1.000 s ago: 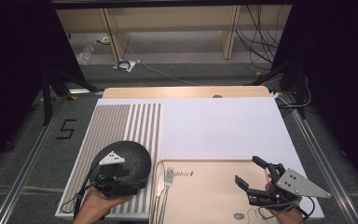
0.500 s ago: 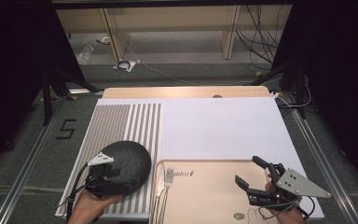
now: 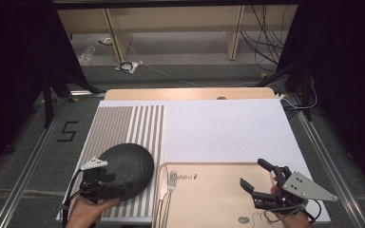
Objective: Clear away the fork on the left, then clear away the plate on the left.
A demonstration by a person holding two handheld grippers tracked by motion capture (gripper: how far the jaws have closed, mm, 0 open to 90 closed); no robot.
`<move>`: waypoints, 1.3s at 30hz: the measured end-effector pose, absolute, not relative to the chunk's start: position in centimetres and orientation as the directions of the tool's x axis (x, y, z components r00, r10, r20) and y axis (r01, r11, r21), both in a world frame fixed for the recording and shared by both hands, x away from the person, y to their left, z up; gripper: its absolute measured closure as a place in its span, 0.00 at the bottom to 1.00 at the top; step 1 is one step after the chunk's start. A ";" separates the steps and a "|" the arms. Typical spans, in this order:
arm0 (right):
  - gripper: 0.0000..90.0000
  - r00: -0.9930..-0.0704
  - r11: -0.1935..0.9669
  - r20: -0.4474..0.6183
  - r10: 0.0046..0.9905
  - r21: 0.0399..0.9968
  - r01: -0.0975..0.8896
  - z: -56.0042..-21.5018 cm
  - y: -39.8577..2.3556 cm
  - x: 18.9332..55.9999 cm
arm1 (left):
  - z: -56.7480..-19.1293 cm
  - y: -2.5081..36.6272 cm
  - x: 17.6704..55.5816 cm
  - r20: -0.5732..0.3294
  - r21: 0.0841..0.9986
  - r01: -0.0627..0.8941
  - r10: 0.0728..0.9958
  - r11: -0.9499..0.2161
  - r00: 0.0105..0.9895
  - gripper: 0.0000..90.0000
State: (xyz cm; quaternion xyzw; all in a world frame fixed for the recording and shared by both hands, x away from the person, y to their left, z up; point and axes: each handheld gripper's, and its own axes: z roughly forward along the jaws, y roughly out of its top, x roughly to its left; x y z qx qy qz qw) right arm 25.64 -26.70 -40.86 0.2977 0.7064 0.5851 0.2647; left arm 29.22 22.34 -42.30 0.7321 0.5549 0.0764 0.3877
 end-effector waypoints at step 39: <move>0.21 -0.683 0.140 -0.026 0.730 0.984 0.112 -40.9 -26.6 25.7 | -44.6 26.7 27.8 -0.510 0.516 0.816 0.859 0.262 0.046 0.17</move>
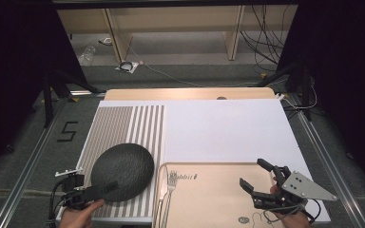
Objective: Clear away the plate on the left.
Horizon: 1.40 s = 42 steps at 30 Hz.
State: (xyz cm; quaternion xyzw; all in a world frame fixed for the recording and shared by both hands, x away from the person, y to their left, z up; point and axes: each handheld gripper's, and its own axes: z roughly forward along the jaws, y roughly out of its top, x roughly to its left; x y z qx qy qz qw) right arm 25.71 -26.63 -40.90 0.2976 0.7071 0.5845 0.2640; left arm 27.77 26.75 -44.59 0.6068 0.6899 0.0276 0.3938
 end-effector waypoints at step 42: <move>0.21 -0.687 0.149 -0.032 0.726 0.982 0.112 -40.9 -26.3 25.6 | -46.6 29.6 26.4 -0.697 0.326 0.786 0.695 0.526 -0.177 0.17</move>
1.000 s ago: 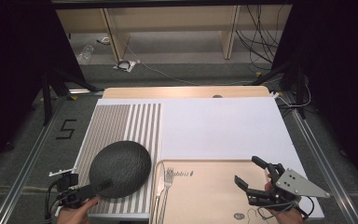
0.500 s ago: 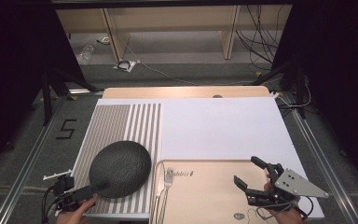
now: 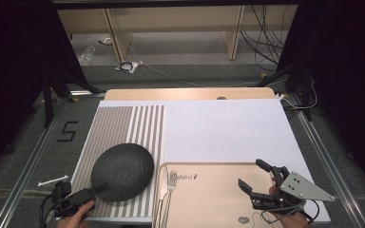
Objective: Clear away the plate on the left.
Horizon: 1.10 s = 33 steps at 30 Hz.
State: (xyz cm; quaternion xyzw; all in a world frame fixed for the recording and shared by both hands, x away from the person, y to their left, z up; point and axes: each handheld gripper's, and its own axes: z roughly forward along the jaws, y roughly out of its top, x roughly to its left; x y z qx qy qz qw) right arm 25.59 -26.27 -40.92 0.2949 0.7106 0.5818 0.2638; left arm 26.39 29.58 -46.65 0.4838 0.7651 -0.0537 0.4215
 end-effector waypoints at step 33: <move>0.21 -0.687 0.147 -0.029 0.726 0.983 0.114 -41.0 -26.2 25.7 | -50.0 28.6 26.0 -0.863 0.020 0.624 0.329 0.781 -0.383 0.26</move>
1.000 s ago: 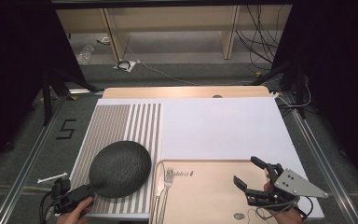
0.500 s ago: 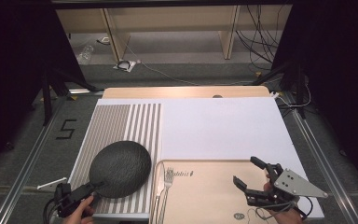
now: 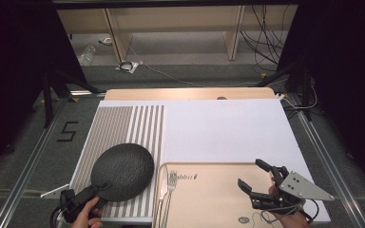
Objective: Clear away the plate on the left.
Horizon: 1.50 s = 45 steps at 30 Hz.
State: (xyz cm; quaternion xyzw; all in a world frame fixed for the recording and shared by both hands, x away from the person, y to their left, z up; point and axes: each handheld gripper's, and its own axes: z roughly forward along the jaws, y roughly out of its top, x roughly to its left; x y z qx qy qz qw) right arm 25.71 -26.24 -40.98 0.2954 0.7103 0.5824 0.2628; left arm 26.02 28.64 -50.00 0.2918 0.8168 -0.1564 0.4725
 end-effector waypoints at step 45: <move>0.21 -0.696 0.159 -0.036 0.717 0.981 0.113 -41.1 -26.0 25.8 | -52.7 26.3 24.9 -0.884 -0.100 0.415 0.111 0.904 -0.455 0.83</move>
